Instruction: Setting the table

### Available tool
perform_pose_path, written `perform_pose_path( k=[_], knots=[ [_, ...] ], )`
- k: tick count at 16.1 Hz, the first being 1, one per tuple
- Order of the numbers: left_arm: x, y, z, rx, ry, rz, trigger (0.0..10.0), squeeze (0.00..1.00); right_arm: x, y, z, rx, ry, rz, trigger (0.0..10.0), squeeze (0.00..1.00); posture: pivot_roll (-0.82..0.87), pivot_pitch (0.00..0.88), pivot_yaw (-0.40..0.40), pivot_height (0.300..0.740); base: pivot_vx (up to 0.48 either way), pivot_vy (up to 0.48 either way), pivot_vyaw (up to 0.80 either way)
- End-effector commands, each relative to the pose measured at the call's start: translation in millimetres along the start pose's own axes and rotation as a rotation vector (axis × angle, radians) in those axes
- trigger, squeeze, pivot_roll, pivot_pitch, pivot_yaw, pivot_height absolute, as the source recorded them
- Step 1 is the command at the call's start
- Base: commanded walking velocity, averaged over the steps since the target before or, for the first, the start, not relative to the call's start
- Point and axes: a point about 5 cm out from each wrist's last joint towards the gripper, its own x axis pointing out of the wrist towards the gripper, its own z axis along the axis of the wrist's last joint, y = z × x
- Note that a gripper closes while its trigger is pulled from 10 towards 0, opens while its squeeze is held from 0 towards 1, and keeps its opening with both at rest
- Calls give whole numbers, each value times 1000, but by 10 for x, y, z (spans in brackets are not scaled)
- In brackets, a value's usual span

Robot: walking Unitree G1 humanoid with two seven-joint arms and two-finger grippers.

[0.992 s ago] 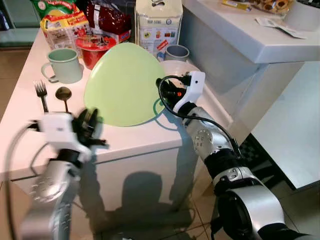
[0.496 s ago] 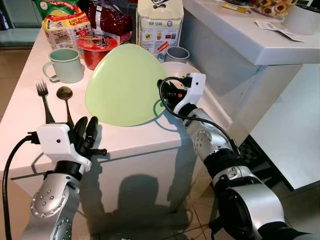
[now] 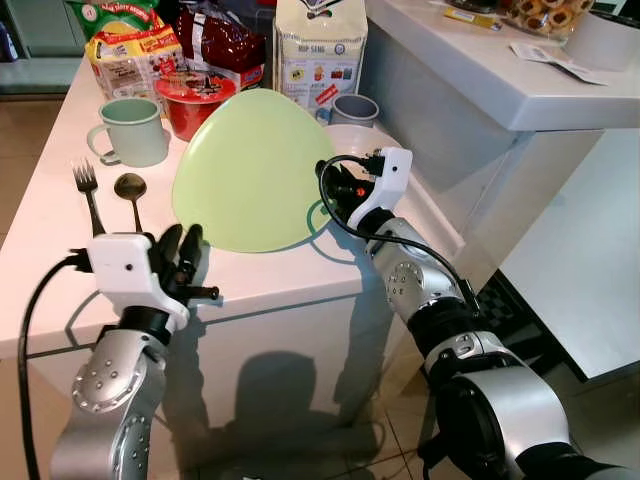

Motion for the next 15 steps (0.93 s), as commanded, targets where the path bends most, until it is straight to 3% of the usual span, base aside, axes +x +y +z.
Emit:
perform_pose_path(
  k=[1, 5, 8, 11, 15],
  knots=[
    [44, -40, -17, 13, 13, -25, 10000, 0, -122, -112, -291, -50, 147, -47, 0, 0, 235, 0, -95, 740, 0, 0, 0],
    [70, -44, -74, -16, 16, -23, 10000, 0, -124, -144, -231, -63, 126, -52, 0, 0, 222, 0, -92, 740, 0, 0, 0],
    [191, -83, -90, -1, 17, -59, 10000, 0, -133, -185, -198, -76, 105, -77, 0, 0, 191, 0, -47, 740, 0, 0, 0],
    [361, -105, -80, 25, 33, -144, 10000, 0, -112, -123, -190, -80, 65, -83, 0, 0, 136, 0, 29, 740, 0, 0, 0],
    [445, -110, -100, 18, 39, -182, 10000, 0, -135, -157, -168, -80, 41, -110, 0, 0, 81, 0, 70, 740, 0, 0, 0]
  ],
)
